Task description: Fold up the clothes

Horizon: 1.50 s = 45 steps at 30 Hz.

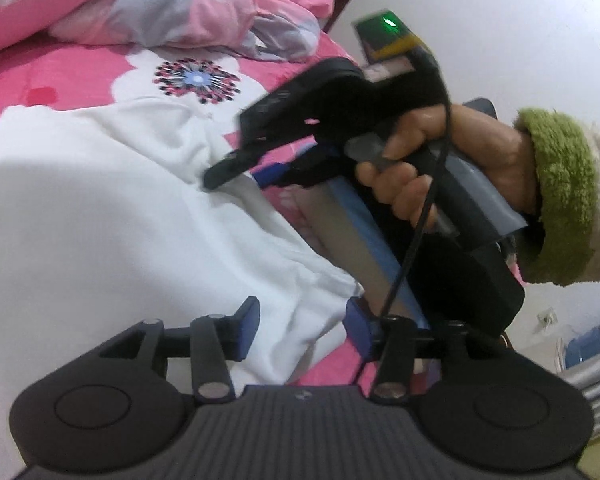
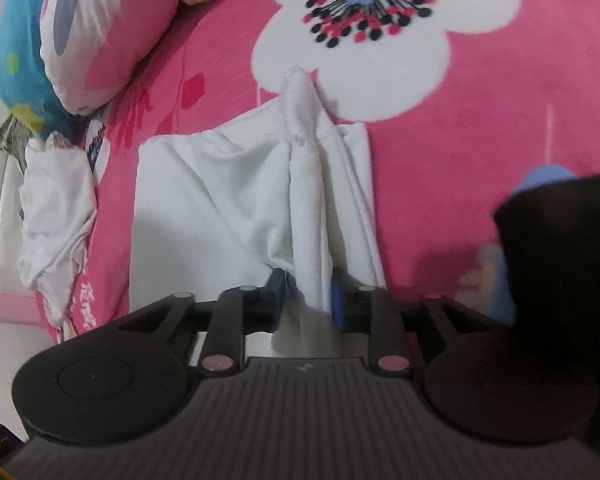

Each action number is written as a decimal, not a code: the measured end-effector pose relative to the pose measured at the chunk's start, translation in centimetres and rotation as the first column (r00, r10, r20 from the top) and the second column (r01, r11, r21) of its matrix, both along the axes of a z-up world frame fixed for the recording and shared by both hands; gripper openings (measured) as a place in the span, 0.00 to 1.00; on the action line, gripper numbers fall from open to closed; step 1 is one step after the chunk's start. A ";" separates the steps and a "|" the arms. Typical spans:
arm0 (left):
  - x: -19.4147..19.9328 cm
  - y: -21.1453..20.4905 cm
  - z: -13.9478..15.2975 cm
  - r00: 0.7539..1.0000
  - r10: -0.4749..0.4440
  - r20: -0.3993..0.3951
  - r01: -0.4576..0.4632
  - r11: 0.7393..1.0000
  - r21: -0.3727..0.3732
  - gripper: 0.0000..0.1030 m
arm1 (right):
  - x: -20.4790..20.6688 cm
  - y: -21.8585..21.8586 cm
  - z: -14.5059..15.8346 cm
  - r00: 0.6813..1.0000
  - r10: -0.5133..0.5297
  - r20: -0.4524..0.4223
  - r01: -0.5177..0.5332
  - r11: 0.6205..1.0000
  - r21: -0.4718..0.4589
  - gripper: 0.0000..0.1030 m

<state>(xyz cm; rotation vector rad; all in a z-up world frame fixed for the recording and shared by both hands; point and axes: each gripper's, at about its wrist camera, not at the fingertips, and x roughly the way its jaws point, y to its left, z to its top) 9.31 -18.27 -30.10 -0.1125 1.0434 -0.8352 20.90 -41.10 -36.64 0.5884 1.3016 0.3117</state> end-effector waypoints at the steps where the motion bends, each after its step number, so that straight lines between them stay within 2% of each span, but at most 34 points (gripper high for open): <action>1: -0.2 0.5 0.4 1.000 0.010 -0.001 -0.010 1.000 0.002 0.48 | -0.3 -0.2 0.3 1.000 -0.003 -0.002 0.003 1.000 -0.001 0.37; 3: -0.6 1.5 1.0 1.000 0.025 0.002 -0.025 0.999 0.020 0.48 | -1.0 -0.4 1.0 1.000 -0.004 -0.002 0.004 1.000 -0.012 0.41; 7: -1.0 3.8 1.6 0.998 0.056 0.010 -0.056 0.994 0.097 0.48 | -2.5 -0.8 2.4 1.000 -0.005 0.000 0.005 0.999 -0.033 0.42; 11: -1.4 6.5 1.8 0.994 0.109 0.028 -0.112 0.975 0.192 0.48 | -4.5 -1.0 4.3 0.998 0.007 0.065 0.000 0.994 -0.107 0.42; 14: -1.5 7.7 1.6 0.990 0.118 0.073 -0.134 0.953 0.272 0.48 | -6.2 -0.7 5.6 0.992 0.057 0.112 -0.039 0.986 -0.160 0.42; 17: -1.9 8.1 1.3 0.990 0.067 0.126 -0.108 0.929 0.353 0.48 | -8.1 0.4 6.4 0.979 0.158 0.129 -0.127 0.968 -0.217 0.41; 19: -2.1 8.1 1.0 0.987 0.026 0.159 -0.088 0.912 0.400 0.48 | -9.3 1.3 7.0 0.957 0.245 0.154 -0.197 0.942 -0.273 0.41; 21: -2.5 8.3 0.9 0.983 -0.008 0.182 -0.070 0.905 0.419 0.50 | -10.6 2.5 7.6 0.912 0.367 0.186 -0.289 0.893 -0.345 0.41; 23: -2.7 8.2 0.4 0.979 -0.043 0.198 -0.049 0.896 0.441 0.50 | -11.9 3.7 7.9 0.845 0.495 0.203 -0.382 0.825 -0.416 0.41; 27: -4.0 7.5 0.3 0.957 -0.162 0.241 0.018 0.861 0.508 0.49 | -14.4 5.9 8.4 0.652 0.728 0.213 -0.535 0.640 -0.551 0.40; 30: -5.0 7.3 0.2 0.941 -0.211 0.266 0.036 0.840 0.541 0.47 | -15.8 7.3 8.8 0.497 0.842 0.211 -0.581 0.504 -0.639 0.41; 32: -5.2 7.1 -0.2 0.933 -0.227 0.280 0.030 0.823 0.567 0.46 | -16.3 8.0 8.5 0.427 0.884 0.192 -0.599 0.436 -0.671 0.41; 33: -5.2 7.0 -0.3 0.929 -0.227 0.293 0.020 0.820 0.573 0.42 | -16.4 8.3 8.2 0.391 0.903 0.179 -0.607 0.399 -0.687 0.41; 35: -5.2 6.9 -0.6 0.921 -0.228 0.316 0.001 0.813 0.582 0.34 | -16.4 9.0 7.4 0.340 0.931 0.134 -0.621 0.329 -0.711 0.41; 38: -5.0 7.4 -0.8 0.922 -0.206 0.327 -0.017 0.824 0.566 0.20 | -16.5 9.3 6.0 0.300 0.951 0.078 -0.632 0.259 -0.731 0.37; 39: -4.9 7.6 -0.8 0.921 -0.197 0.335 -0.027 0.827 0.561 0.11 | -16.6 9.2 5.7 0.296 0.952 0.074 -0.638 0.255 -0.727 0.24; 40: -4.9 7.9 -0.7 0.920 -0.189 0.343 -0.037 0.831 0.556 0.07 | -16.4 9.2 5.5 0.303 0.950 0.071 -0.645 0.259 -0.719 0.10; 45: -5.1 8.8 0.3 0.918 -0.158 0.364 -0.069 0.840 0.539 0.05 | -16.3 8.9 6.7 0.349 0.931 0.108 -0.652 0.324 -0.685 0.07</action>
